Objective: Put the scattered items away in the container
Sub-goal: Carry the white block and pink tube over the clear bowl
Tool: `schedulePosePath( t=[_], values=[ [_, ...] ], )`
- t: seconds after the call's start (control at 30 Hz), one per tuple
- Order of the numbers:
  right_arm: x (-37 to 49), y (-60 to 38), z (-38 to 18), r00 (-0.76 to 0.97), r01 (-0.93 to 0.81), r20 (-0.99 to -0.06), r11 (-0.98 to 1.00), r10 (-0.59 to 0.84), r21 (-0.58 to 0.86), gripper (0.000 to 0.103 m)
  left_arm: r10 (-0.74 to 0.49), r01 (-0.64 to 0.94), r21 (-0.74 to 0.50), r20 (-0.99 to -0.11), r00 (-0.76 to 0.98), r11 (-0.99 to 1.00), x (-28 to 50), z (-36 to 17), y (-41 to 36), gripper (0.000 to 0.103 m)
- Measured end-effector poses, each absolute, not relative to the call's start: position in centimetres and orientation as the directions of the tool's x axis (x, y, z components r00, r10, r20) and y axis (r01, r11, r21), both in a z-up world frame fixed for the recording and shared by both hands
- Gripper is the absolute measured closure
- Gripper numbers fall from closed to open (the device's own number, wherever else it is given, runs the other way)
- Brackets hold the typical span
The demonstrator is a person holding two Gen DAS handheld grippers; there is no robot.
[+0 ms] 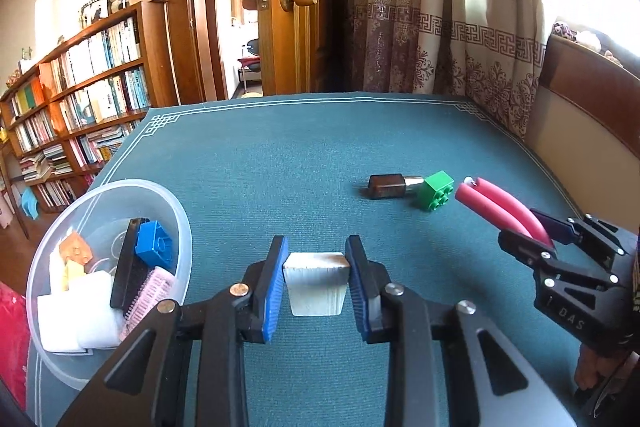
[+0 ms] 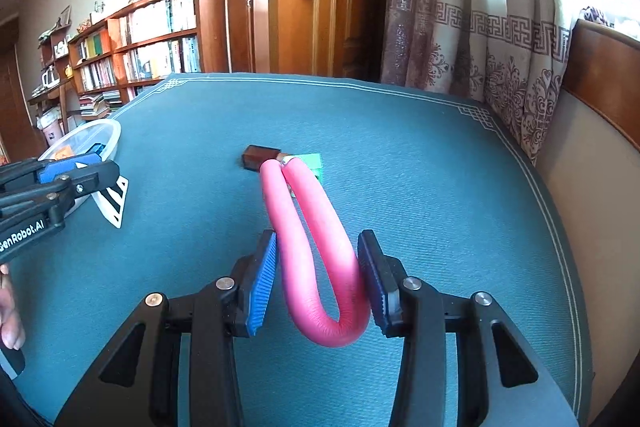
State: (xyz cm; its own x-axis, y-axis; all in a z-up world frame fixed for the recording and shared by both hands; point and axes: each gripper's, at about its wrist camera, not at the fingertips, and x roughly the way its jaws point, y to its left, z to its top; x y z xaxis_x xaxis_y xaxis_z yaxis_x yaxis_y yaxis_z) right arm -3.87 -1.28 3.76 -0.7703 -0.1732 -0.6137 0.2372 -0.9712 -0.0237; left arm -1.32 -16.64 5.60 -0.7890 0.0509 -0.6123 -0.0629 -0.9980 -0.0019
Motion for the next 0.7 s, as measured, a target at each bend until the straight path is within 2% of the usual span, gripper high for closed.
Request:
schedulePosePath(
  t=[0.17, 0.7],
  values=[
    [-3.5, -1.4, 3.6, -0.758, 0.240, -0.622, -0.971, -0.194, 0.009, 0.059, 0.057, -0.071, -0.001, -0.615, -0.787, -0.997, -0.6, 5.4, -16.8, 0.070],
    [-2.2, -2.0, 3.8, -0.750, 0.277, -0.601, -0.956, -0.276, 0.093, 0.059, 0.007, 0.012, -0.031, -0.543, -0.840, -0.999, 1.1, 8.0, -21.8, 0.070]
  ],
)
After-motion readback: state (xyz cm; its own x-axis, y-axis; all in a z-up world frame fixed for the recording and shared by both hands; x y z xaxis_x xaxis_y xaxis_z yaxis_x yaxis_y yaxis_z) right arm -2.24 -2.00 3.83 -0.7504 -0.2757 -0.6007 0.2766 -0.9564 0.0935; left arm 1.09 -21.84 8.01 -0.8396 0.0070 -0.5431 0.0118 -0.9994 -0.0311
